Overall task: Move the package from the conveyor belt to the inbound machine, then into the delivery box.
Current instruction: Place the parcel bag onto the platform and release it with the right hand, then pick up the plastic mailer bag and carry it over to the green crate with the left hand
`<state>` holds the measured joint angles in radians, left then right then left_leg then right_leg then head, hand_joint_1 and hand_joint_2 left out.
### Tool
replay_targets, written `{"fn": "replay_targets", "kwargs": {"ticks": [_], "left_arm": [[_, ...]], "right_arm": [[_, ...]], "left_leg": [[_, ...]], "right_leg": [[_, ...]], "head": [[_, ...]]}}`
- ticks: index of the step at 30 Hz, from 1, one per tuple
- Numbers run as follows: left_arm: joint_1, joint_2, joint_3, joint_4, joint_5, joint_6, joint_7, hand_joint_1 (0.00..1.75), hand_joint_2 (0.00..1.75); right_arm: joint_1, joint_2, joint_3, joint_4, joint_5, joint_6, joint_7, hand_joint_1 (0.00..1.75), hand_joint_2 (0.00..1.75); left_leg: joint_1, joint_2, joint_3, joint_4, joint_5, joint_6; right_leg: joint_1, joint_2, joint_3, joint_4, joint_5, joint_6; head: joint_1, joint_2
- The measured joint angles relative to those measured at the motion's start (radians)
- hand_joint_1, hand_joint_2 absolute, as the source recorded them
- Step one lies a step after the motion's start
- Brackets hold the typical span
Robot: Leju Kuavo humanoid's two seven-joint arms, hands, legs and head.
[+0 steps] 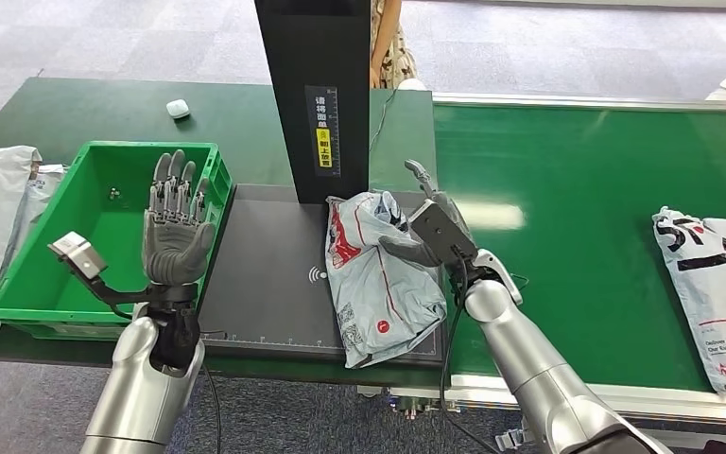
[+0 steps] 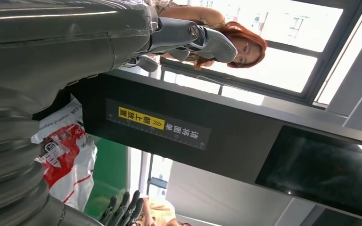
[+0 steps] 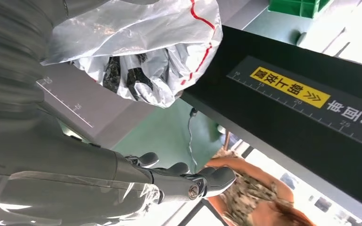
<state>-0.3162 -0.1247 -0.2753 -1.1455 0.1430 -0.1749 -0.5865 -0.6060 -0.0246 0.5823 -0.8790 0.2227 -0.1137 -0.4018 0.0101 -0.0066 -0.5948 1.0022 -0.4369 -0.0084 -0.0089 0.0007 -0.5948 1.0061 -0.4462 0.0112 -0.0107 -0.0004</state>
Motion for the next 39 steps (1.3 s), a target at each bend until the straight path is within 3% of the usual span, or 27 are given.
{"fn": "replay_targets", "kwargs": {"ticks": [5, 10, 17, 25, 31, 35, 39], "left_arm": [[0.015, 0.0, 0.0, 0.002, -0.001, 0.006, -0.002, 0.0, 1.75], [0.034, 0.0, 0.001, 0.002, -0.024, 0.01, -0.001, 0.0, 1.75], [0.048, -0.013, 0.017, 0.006, -0.076, -0.041, 0.031, 0.0, 1.75], [-0.011, -0.034, 0.023, 0.061, -0.231, -0.069, 0.083, 0.0, 1.75], [-0.024, -0.038, 0.014, 0.072, -0.293, -0.048, 0.091, 0.0, 1.75], [-0.077, -0.075, -0.049, 0.091, -0.41, -0.021, 0.111, 0.0, 1.75], [-0.103, -0.086, -0.131, 0.096, -0.619, 0.066, 0.155, 0.0, 1.75]], "right_arm": [[0.042, 0.014, -0.066, -0.084, -0.057, -0.017, -0.05, 0.0, 1.75], [0.12, 0.015, -0.177, -0.272, -0.13, -0.05, -0.095, 0.0, 1.75], [0.249, 0.029, -0.339, -0.411, -0.077, -0.017, 0.016, 0.0, 1.75], [0.426, 0.107, -0.461, -0.489, 0.028, -0.029, 0.027, 0.0, 1.75], [0.457, 0.121, -0.479, -0.521, 0.051, -0.02, 0.038, 0.0, 1.75], [0.496, 0.162, -0.524, -0.598, 0.076, 0.002, 0.059, 0.0, 1.75], [0.519, 0.174, -0.542, -0.63, 0.085, 0.023, 0.06, 0.0, 1.75]], "left_leg": [[0.0, 0.0, 0.0, 0.0, 0.0, 0.0], [0.0, 0.0, 0.0, 0.0, 0.0, 0.0], [0.0, 0.0, 0.0, 0.0, -0.001, 0.0], [0.0, 0.0, 0.0, 0.0, -0.001, 0.0], [0.0, 0.0, 0.0, 0.0, -0.001, 0.0], [0.0, 0.0, 0.0, 0.0, -0.001, 0.0], [0.0, 0.0, 0.0, 0.0, -0.001, 0.0]], "right_leg": [[0.0, 0.0, 0.0, 0.0, 0.0, 0.0], [0.0, 0.0, 0.0, 0.0, 0.0, 0.0], [-0.001, 0.0, 0.0, 0.0, 0.0, 0.0], [0.0, 0.0, -0.001, 0.0, 0.0, 0.0], [0.0, 0.0, -0.001, 0.0, 0.0, 0.0], [-0.001, 0.0, -0.001, 0.0, 0.0, 0.0], [-0.002, 0.0, -0.001, 0.0, 0.0, 0.0]], "head": [[0.0, 0.0], [0.0, 0.0], [0.0, 0.0], [0.0, 0.0], [0.0, 0.0], [0.0, 0.0], [0.0, 0.0]]}}
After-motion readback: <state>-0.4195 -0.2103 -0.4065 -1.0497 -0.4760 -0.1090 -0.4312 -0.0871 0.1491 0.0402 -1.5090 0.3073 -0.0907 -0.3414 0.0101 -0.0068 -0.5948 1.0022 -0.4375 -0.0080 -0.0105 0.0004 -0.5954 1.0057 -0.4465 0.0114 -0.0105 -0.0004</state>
